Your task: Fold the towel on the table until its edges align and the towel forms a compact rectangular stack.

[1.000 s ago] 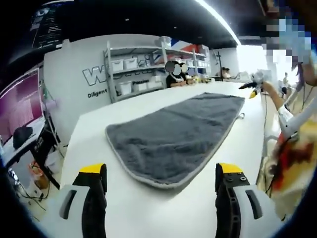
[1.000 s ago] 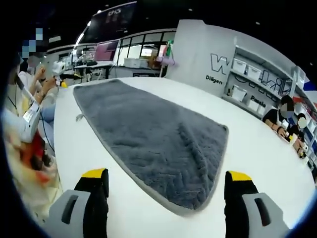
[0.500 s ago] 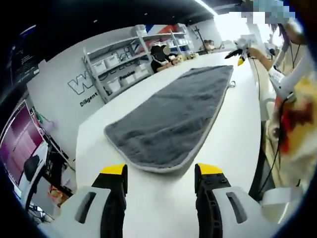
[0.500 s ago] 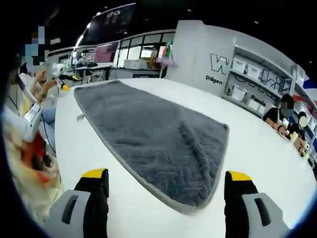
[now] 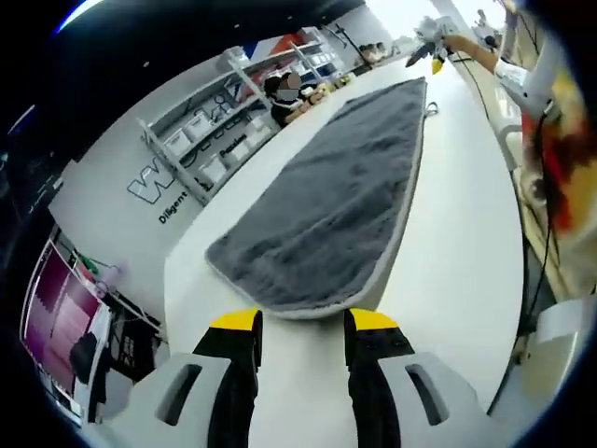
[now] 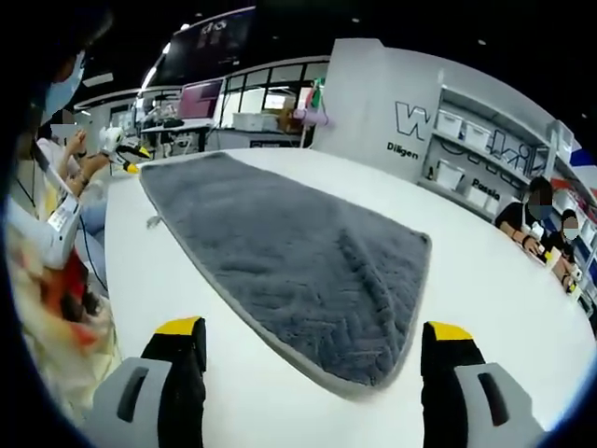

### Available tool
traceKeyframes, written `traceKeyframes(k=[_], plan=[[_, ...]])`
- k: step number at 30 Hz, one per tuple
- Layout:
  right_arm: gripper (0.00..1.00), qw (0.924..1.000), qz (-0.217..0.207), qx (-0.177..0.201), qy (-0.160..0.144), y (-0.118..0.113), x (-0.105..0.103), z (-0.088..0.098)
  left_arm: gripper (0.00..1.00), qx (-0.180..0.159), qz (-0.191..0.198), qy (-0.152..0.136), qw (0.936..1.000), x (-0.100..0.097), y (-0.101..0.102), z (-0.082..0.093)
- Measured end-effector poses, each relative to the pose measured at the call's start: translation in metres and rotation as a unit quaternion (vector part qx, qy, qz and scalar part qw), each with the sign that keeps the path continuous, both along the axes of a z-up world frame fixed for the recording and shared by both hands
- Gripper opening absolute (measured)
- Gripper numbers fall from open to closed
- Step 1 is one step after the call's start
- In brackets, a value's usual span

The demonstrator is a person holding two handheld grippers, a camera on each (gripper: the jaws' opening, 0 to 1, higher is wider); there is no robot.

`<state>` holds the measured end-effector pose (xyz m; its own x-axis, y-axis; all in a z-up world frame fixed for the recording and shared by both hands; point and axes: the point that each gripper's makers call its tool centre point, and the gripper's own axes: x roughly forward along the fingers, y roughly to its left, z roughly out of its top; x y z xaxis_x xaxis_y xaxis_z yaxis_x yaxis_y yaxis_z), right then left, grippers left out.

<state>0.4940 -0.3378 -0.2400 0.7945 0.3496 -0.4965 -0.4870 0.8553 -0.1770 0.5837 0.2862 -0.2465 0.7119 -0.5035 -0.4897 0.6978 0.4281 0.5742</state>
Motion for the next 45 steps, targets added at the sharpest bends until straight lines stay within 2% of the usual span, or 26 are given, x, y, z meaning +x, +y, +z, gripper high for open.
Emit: traceKeyframes(k=[3,6,10,12,17,21,25,27,29,33,37,42,45], plan=[[0.97,1.0,-0.001,0.002,0.0,0.001,-0.001,-0.001,0.34,0.018,-0.023,-0.003,0.9996,-0.004,-0.009,-0.004],[0.97,1.0,-0.001,0.004,-0.001,0.004,-0.002,-0.001,0.29,0.044,-0.036,-0.009,0.9984,-0.006,-0.015,-0.008],[0.96,1.0,0.001,0.007,-0.004,0.006,-0.003,0.0,0.22,0.052,-0.042,-0.002,0.9978,-0.006,-0.018,-0.011],[0.96,1.0,0.002,0.008,-0.005,0.006,-0.002,0.001,0.16,0.056,-0.045,0.003,0.9974,-0.005,-0.018,-0.013],[0.96,1.0,0.005,0.005,-0.001,0.007,-0.003,-0.003,0.04,0.056,-0.05,0.013,0.9971,-0.006,-0.02,-0.018],[0.96,1.0,0.007,0.002,0.0,0.005,-0.003,-0.004,0.03,0.049,-0.049,0.021,0.9973,-0.007,-0.021,-0.021],[0.96,0.9999,0.011,-0.001,-0.005,0.003,-0.004,0.0,0.03,0.016,-0.04,0.048,0.9979,-0.006,-0.017,-0.021],[0.94,0.9998,0.015,-0.004,-0.01,0.0,-0.005,0.001,0.02,0.011,-0.039,0.051,0.9979,-0.006,-0.016,-0.02],[0.89,0.9994,0.023,-0.021,-0.015,-0.003,-0.006,0.001,0.02,0.007,-0.035,0.056,0.9978,-0.004,-0.014,-0.021],[0.7,0.998,0.039,-0.046,-0.021,-0.008,-0.008,0.001,0.02,0.006,-0.027,0.062,0.9977,-0.002,-0.011,-0.021],[0.49,0.9926,0.08,-0.091,-0.015,-0.016,-0.016,-0.002,0.02,0.006,-0.021,0.065,0.9976,-0.001,-0.01,-0.021],[0.37,0.982,0.112,-0.152,0.012,-0.022,-0.017,-0.015,0.02,0.007,-0.018,0.064,0.9977,-0.001,-0.008,-0.021],[0.33,0.9784,0.122,-0.165,0.027,-0.016,-0.015,-0.024,0.02,0.006,-0.017,0.063,0.9978,0.0,-0.007,-0.02]])
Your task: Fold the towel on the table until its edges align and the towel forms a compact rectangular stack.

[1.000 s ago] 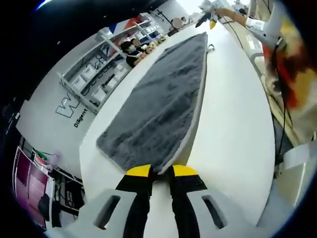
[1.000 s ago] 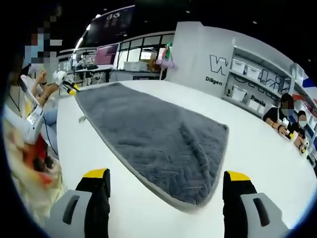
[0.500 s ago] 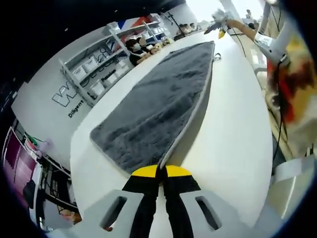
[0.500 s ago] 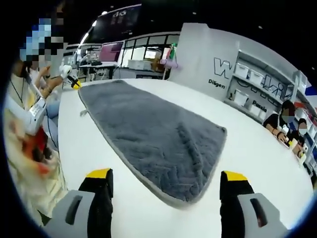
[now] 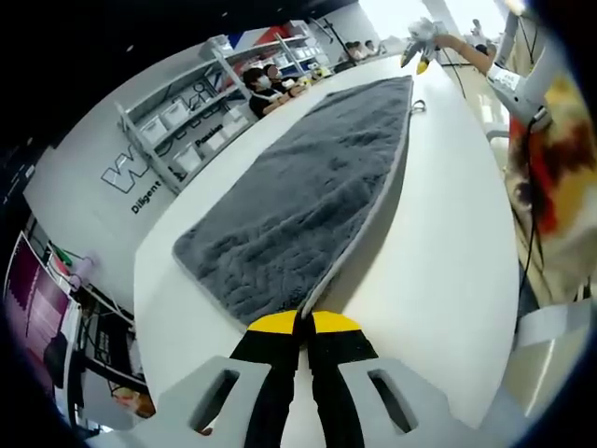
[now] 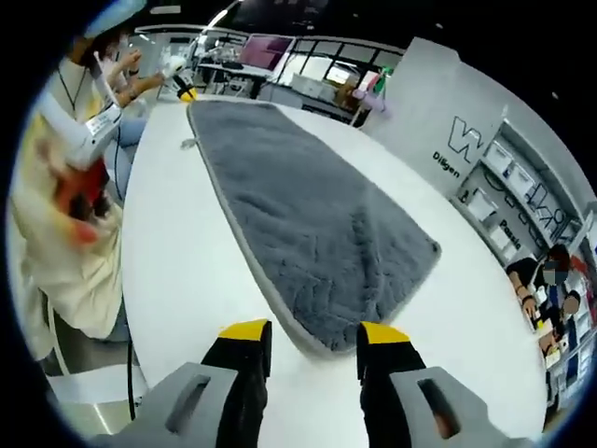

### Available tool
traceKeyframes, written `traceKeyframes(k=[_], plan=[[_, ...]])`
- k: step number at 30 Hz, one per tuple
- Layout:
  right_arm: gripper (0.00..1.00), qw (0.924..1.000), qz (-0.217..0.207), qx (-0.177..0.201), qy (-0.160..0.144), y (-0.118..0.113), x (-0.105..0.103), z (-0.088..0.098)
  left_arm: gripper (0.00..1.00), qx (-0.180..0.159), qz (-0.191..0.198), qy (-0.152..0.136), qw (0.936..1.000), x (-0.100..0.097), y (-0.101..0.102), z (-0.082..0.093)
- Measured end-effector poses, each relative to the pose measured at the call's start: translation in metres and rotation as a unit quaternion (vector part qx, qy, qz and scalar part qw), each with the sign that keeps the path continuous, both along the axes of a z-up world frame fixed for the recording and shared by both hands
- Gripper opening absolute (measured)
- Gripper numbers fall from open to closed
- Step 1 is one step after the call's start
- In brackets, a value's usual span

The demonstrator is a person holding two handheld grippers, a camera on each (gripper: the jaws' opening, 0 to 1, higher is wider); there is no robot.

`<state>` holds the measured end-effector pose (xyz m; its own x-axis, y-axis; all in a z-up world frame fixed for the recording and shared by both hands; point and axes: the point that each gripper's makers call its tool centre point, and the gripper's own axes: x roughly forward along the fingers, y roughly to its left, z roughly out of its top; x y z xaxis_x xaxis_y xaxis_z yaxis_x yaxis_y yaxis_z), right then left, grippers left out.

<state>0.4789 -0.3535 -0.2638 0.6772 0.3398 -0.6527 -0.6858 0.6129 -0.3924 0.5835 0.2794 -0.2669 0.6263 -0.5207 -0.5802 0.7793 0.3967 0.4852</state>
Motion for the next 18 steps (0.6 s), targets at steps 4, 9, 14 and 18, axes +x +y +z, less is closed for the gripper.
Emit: traceKeyframes(k=[4,9,14,18], plan=[[0.29,0.9993,0.009,-0.036,0.004,-0.007,0.004,-0.006,0.03,0.001,0.002,0.0,1.0,-0.001,0.0,0.0],[0.2,0.9991,0.019,-0.037,0.009,-0.005,0.005,-0.006,0.03,0.002,0.005,-0.001,1.0,-0.001,0.003,0.001],[0.03,0.9985,0.035,-0.035,0.022,-0.008,0.004,-0.011,0.02,0.002,0.006,-0.001,1.0,0.0,0.002,0.0],[0.0,0.9985,0.04,-0.029,0.023,-0.013,0.003,-0.011,0.02,0.001,0.003,0.006,1.0,-0.003,-0.002,-0.002]])
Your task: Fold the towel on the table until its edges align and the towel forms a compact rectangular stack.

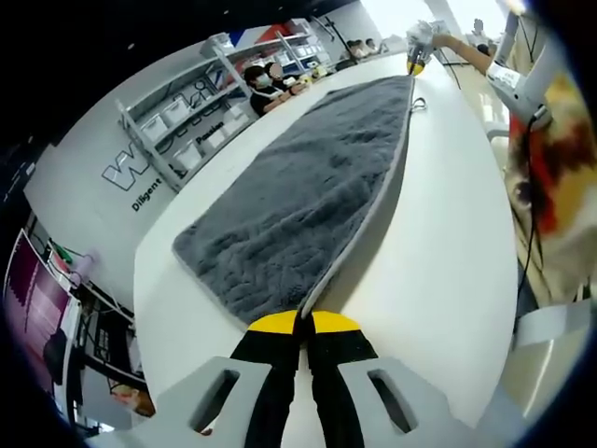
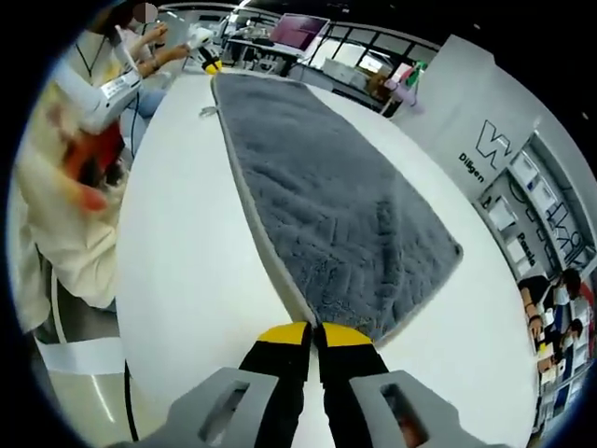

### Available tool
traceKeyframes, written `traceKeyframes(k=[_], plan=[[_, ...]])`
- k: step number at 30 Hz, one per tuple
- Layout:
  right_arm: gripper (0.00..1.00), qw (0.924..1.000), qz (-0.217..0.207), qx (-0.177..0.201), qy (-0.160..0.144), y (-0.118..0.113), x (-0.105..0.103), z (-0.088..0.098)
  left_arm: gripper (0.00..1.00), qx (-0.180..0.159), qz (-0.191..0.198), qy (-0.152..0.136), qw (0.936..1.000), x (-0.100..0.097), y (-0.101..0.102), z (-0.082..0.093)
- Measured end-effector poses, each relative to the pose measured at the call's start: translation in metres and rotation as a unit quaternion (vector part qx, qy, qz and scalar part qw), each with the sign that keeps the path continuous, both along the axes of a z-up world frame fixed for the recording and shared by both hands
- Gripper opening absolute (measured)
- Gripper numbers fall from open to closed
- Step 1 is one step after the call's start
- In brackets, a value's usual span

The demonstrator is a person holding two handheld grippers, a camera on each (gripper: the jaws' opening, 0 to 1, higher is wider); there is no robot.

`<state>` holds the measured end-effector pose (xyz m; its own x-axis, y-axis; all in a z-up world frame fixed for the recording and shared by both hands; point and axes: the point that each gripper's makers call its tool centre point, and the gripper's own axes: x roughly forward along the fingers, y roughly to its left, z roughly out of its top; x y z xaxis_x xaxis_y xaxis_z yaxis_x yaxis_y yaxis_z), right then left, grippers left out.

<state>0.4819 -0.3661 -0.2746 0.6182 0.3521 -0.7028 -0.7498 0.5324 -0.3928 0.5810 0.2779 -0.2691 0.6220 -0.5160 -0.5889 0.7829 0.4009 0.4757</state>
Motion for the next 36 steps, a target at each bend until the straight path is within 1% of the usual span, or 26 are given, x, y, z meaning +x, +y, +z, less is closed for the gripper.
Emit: traceKeyframes(k=[2,7,10,12,16,18,20,24,25,29,33,36], plan=[[0.0,0.9999,-0.004,0.013,-0.002,-0.002,0.0,0.002,0.02,0.0,-0.001,0.004,1.0,-0.002,-0.001,0.0],[0.0,0.9996,-0.004,0.026,-0.007,-0.003,-0.002,0.004,0.02,-0.006,0.001,0.016,0.9998,-0.005,0.002,0.001],[0.0,0.9994,-0.004,0.033,-0.007,-0.007,-0.002,0.004,0.02,-0.013,0.006,0.033,0.9994,-0.012,0.002,0.0],[0.0,0.9992,-0.005,0.039,-0.005,-0.007,-0.004,0.003,0.01,-0.016,0.008,0.039,0.9991,-0.014,0.004,0.0],[0.0,0.9989,-0.002,0.047,-0.002,0.0,-0.009,0.001,0.01,-0.023,0.008,0.05,0.9984,-0.02,0.007,0.002],[0.0,0.9986,-0.001,0.053,0.003,-0.001,-0.013,0.002,0.01,-0.019,0.008,0.052,0.9985,-0.023,0.009,0.001],[0.0,0.9983,-0.001,0.058,0.007,-0.001,-0.016,0.003,0.01,-0.015,0.011,0.045,0.9988,-0.022,0.012,0.005],[0.0,0.9975,-0.002,0.07,0.01,0.0,-0.022,0.004,0.01,-0.031,0.014,0.055,0.9979,-0.027,0.015,0.006],[0.0,0.9973,-0.002,0.072,0.01,0.005,-0.024,0.003,0.01,-0.034,0.015,0.059,0.9976,-0.029,0.015,0.006],[0.0,0.9963,-0.005,0.086,0.01,0.01,-0.026,0.006,0.01,-0.041,0.017,0.062,0.9971,-0.032,0.016,0.007],[0.0,0.9959,-0.009,0.089,0.006,0.032,-0.024,0.005,0.01,-0.057,0.023,0.064,0.996,-0.029,0.018,0.012],[0.0,0.9955,-0.011,0.094,0.002,0.035,-0.019,0.008,0.01,-0.063,0.033,0.069,0.9951,-0.025,0.019,0.012]])
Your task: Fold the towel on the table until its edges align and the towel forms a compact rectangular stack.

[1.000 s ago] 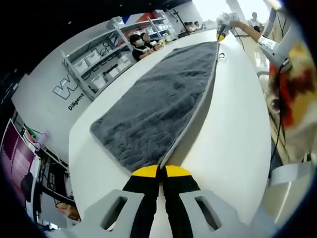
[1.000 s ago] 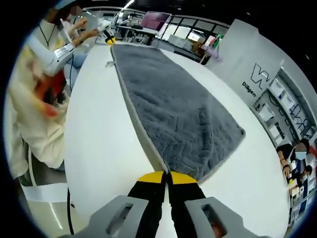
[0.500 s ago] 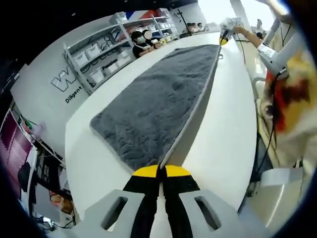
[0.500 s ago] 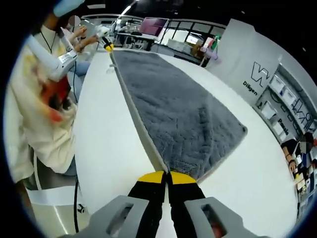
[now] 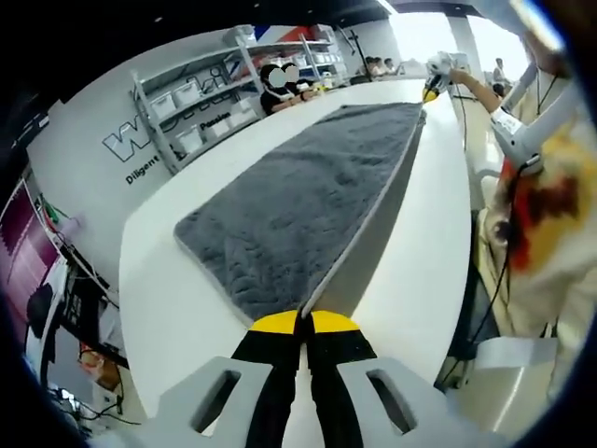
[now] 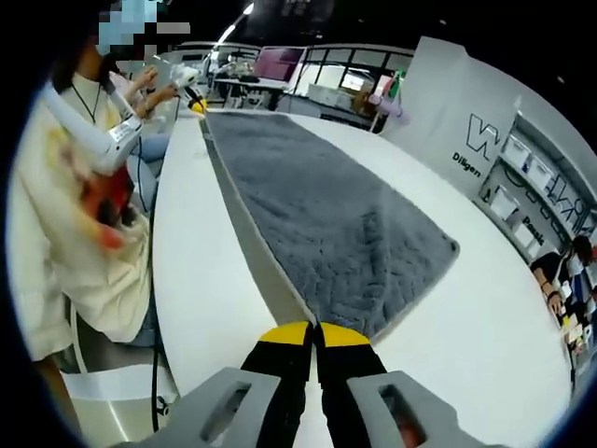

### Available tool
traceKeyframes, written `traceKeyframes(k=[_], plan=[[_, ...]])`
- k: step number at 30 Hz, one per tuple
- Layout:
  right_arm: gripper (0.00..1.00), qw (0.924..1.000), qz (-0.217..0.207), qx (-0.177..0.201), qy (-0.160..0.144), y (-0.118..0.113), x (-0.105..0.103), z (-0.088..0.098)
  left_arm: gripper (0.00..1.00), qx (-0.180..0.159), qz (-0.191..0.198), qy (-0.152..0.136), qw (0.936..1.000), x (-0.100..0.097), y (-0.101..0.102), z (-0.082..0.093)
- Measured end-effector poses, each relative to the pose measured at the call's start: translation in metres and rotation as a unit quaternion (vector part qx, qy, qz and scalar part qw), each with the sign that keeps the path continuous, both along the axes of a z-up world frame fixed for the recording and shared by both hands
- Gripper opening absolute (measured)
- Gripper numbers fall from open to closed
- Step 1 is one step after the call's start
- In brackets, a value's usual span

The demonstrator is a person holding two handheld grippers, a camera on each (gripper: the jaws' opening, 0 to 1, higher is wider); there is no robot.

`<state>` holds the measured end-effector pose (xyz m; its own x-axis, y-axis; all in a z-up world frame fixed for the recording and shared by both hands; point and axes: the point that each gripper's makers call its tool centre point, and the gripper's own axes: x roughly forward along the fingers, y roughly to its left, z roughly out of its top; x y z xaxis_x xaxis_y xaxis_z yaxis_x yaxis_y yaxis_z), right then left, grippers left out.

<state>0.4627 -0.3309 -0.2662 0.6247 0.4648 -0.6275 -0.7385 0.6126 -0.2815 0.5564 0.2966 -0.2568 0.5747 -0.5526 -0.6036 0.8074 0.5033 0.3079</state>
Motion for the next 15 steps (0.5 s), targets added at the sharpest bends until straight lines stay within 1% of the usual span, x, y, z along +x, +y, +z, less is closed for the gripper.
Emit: traceKeyframes(k=[1,2,3,5,6,7,8,9,14,15], plan=[[0.0,1.0,-0.002,0.005,-0.002,0.002,0.002,0.002,0.01,0.0,0.005,-0.003,1.0,0.002,0.0,0.001],[0.0,1.0,-0.001,0.005,-0.006,0.004,0.004,0.003,0.01,-0.004,0.014,0.0,0.9999,0.004,0.001,0.002],[0.0,0.9999,0.001,-0.002,-0.015,0.004,0.006,0.004,0.01,-0.007,0.015,0.002,0.9999,0.005,0.0,0.003],[0.0,0.9997,0.0,-0.009,-0.022,0.005,0.01,0.004,0.01,-0.012,0.014,0.0,0.9998,0.007,-0.002,0.004],[0.0,0.9996,-0.001,-0.009,-0.026,0.002,0.012,0.005,0.01,-0.021,0.02,0.002,0.9996,0.009,-0.003,0.006],[0.0,0.9994,-0.003,-0.01,-0.032,0.002,0.015,0.007,0.01,-0.023,0.023,0.003,0.9995,0.011,-0.003,0.008],[0.0,0.9993,-0.005,-0.008,-0.036,-0.004,0.018,0.012,0.01,-0.026,0.024,0.002,0.9994,0.013,-0.003,0.009],[0.0,0.9991,-0.006,-0.007,-0.04,-0.006,0.02,0.014,0.01,-0.032,0.029,0.0,0.9991,0.016,-0.004,0.012],[0.0,0.997,-0.021,-0.012,-0.073,-0.003,0.042,0.023,0.01,-0.047,0.044,-0.004,0.9979,0.026,-0.009,0.019],[0.0,0.9969,-0.022,-0.012,-0.075,-0.003,0.044,0.024,0.01,-0.048,0.048,-0.008,0.9977,0.03,-0.01,0.02]])
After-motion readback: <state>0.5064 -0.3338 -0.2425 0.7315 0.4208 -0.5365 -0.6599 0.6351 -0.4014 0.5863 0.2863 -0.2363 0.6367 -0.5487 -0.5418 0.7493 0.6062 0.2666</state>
